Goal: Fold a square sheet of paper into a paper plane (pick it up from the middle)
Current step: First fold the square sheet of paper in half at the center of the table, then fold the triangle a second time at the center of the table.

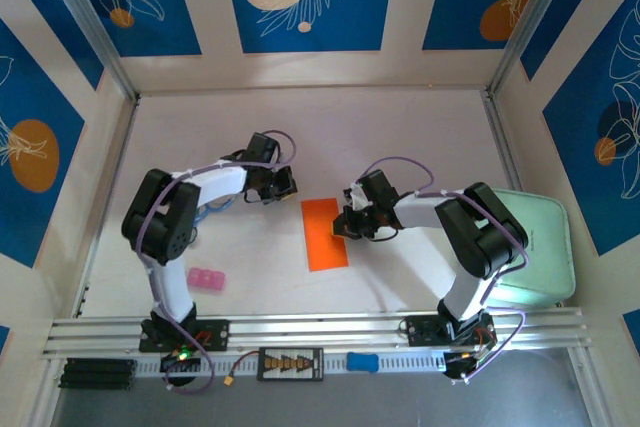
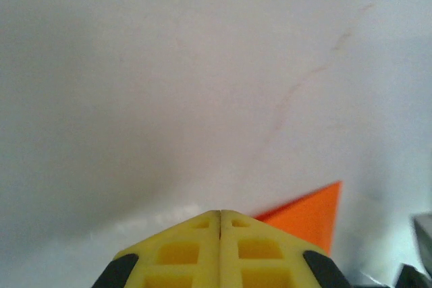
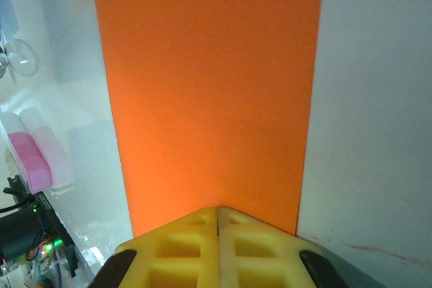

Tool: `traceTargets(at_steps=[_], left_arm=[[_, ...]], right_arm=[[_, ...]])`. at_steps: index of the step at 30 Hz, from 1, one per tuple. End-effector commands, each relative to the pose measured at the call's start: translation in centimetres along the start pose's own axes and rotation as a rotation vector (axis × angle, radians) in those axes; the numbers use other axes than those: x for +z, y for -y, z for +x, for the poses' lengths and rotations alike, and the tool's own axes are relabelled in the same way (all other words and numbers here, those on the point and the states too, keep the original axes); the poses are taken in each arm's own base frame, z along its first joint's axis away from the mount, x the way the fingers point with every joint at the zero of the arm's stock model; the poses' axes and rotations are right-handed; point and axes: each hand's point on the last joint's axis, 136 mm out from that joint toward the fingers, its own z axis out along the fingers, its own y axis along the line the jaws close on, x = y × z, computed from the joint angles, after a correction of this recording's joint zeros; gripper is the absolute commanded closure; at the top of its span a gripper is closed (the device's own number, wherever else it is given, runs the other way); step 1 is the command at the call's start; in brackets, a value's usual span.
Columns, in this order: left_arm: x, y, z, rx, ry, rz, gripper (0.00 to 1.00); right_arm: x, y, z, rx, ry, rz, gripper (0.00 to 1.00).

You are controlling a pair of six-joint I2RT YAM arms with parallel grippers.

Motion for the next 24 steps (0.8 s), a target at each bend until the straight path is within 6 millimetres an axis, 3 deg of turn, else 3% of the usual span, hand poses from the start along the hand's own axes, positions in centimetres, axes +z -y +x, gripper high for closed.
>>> traceTargets(at_steps=[1,4,7,13,18,24], left_arm=[[-3.3,2.3,-0.1,0.061,0.062,0.097,0.98],[-4.1,4.0,1.4,0.106,0.047,0.184,0.96],[-3.9,4.5,3.3,0.144,0.018,0.206,0.96],[-1.8,5.5,5.9,0.181,-0.045,0.251,0.94],[-0.1,4.8,5.9,0.177,-0.063,0.207,0.94],[1.7,4.3,5.5,0.174,-0.09,0.174,0.94]], right_arm=[[-0.6,-1.0,0.2,0.03,0.019,0.037,0.89],[-2.3,-3.0,-1.0,-0.001,0.096,0.036,0.78],[-4.3,-3.3,-1.1,0.004,0.182,0.077,0.68],[-7.2,-2.4,1.6,0.086,0.281,0.055,0.47],[-8.1,-1.2,3.8,0.146,0.296,0.03,0.44],[-7.5,-1.1,4.9,0.168,0.25,0.006,0.51]])
